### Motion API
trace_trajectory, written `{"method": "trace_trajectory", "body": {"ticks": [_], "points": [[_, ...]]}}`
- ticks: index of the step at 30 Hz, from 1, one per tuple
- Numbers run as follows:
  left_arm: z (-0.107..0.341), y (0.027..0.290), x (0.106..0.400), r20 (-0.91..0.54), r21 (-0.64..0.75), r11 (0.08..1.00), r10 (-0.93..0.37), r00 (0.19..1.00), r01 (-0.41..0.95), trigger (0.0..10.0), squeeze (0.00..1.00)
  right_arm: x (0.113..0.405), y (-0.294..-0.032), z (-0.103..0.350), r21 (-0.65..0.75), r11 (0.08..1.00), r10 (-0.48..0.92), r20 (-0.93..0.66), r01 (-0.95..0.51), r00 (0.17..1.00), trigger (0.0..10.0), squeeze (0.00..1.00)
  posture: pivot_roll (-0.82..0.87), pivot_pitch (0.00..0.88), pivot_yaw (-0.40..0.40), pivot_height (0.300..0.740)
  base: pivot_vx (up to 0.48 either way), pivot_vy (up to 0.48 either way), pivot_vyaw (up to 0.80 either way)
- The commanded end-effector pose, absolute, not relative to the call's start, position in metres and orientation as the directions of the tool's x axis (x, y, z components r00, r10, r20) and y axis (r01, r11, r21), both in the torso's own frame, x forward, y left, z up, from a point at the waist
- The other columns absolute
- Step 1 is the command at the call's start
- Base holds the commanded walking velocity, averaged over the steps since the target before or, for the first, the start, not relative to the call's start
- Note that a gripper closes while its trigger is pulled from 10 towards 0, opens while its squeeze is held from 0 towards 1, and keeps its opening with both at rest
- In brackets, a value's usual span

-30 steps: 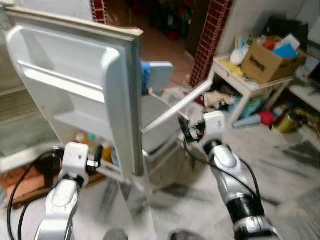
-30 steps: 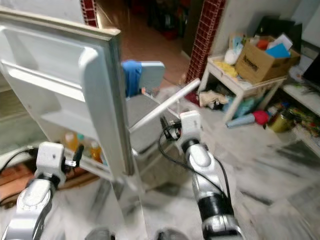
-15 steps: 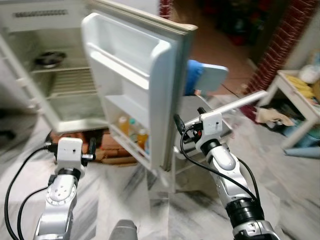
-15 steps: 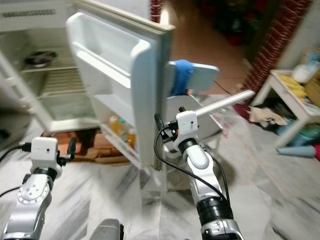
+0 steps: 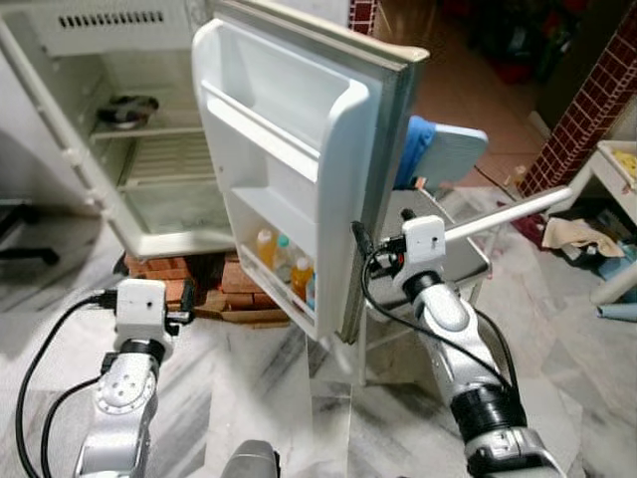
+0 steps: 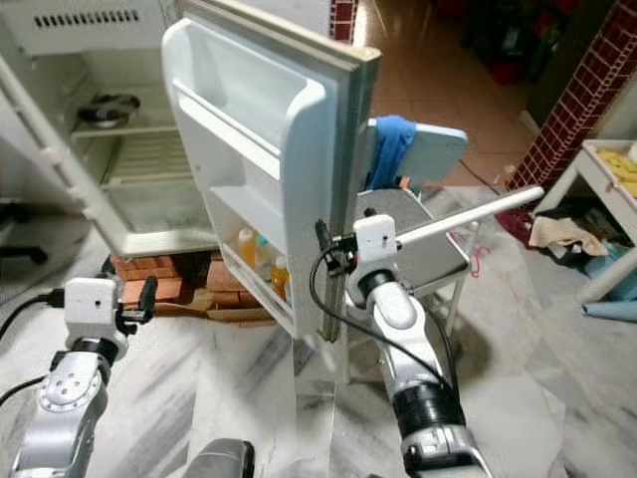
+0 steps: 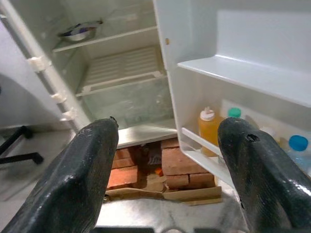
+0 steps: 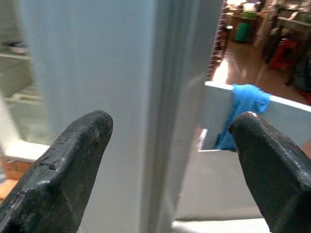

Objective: Restocking fridge

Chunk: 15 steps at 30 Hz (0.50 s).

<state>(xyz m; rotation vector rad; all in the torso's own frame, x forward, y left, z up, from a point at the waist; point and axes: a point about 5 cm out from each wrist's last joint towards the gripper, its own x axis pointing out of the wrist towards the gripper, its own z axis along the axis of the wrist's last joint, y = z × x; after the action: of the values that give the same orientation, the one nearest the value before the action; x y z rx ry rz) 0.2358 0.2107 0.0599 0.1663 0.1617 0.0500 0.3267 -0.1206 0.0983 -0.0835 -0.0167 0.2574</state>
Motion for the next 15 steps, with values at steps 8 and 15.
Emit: {"method": "trace_trajectory", "body": {"ticks": [8,15], "points": [[0.057,0.214,0.231,-0.177,0.188,0.981,0.076,0.981,-0.042,10.0,0.00,0.362,-0.100,0.134,-0.093,0.967,0.246,0.084,-0.239,0.966,10.0,0.00,0.21,0.017,-0.036,0.740,0.000,0.000,0.00],[0.056,0.214,0.227,-0.181,0.189,0.981,0.087,0.980,-0.052,10.0,0.00,0.378,-0.074,0.157,0.029,0.936,0.347,0.110,-0.352,0.931,10.0,0.00,0.23,0.026,-0.043,0.740,0.000,0.000,0.00]]}}
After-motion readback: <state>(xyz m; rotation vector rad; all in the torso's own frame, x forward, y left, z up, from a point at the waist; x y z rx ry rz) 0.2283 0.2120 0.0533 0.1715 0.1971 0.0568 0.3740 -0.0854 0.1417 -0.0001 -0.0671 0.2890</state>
